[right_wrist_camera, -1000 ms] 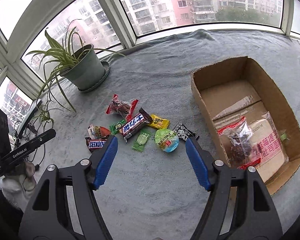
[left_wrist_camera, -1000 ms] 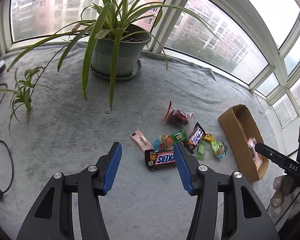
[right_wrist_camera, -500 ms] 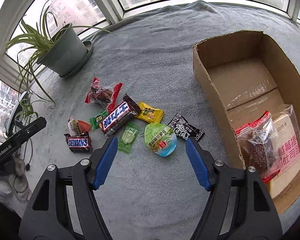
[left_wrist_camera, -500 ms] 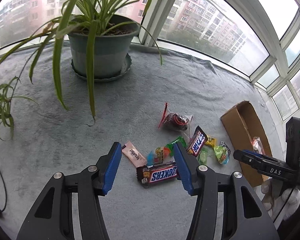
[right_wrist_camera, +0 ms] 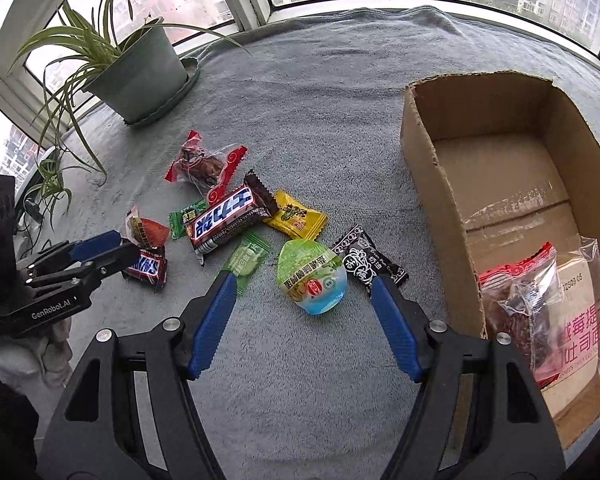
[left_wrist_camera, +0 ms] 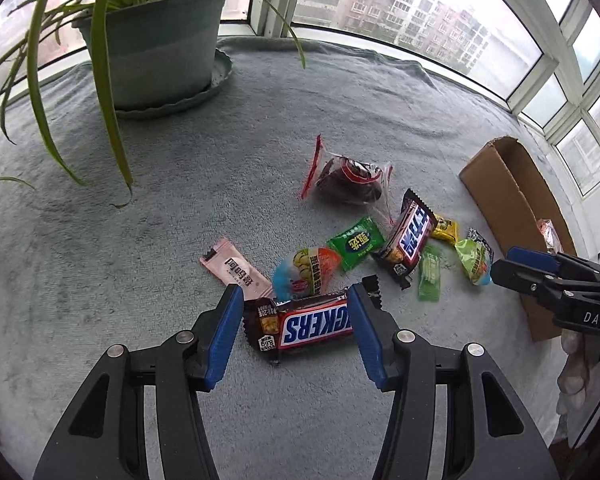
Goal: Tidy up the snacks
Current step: 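Return both tools to the pile and close the left tool on the Snickers bar, then lift the Snickers bar with the left tool while the right tool grasps the green jelly cup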
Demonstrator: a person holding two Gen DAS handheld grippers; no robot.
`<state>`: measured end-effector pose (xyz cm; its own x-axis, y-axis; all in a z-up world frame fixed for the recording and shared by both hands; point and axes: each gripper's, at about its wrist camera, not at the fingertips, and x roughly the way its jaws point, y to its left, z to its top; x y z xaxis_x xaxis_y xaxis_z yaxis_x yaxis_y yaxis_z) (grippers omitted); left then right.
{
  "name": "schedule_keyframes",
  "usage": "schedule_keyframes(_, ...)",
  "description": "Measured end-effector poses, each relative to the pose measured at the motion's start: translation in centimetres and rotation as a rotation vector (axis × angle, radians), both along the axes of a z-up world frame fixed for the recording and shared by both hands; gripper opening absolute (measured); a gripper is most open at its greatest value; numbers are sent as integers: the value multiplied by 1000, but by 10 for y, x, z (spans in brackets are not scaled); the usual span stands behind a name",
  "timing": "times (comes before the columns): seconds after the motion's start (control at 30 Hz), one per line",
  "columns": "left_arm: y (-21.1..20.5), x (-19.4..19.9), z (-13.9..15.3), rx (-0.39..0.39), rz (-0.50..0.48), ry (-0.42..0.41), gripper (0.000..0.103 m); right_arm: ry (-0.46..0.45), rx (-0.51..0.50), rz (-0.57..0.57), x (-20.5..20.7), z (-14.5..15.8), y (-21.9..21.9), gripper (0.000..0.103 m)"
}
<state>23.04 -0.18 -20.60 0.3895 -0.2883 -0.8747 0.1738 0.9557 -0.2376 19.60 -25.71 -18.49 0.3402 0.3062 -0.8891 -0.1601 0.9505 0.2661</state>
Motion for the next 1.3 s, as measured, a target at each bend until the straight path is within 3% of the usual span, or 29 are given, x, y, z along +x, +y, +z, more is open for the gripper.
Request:
schedule_keyframes(0.1,-6,-9,-2,1,-58,21,53,-10,-3,17,-5,3,2,73)
schedule_keyframes(0.27,-19,-35,-2,70,-154,-6,53,-30,-30,32,-15,3,7,73)
schedule_keyframes(0.47,-8,-38,7,53,-113,-60,53,-30,-46,8,-14,-3,12,73)
schedule_keyframes(0.57,4,-27,10,-10,-69,-53,53,-40,-55,11,-9,-1,19,72)
schedule_keyframes(0.7,4,-16,9,-41,-78,-46,53,-43,-144,23,2,-5,32,68)
schedule_keyframes(0.9,-13,-19,-2,10,-147,-37,53,-4,-215,18,15,-21,37,68)
schedule_keyframes(1.17,-30,-14,-7,107,-193,-80,61,-15,-275,41,20,-26,44,68)
schedule_keyframes(1.23,-32,-13,-8,118,-188,-91,62,-18,-293,56,19,-26,48,62)
schedule_keyframes(1.3,-31,-13,-9,120,-185,-106,62,-14,-313,81,18,-26,51,44)
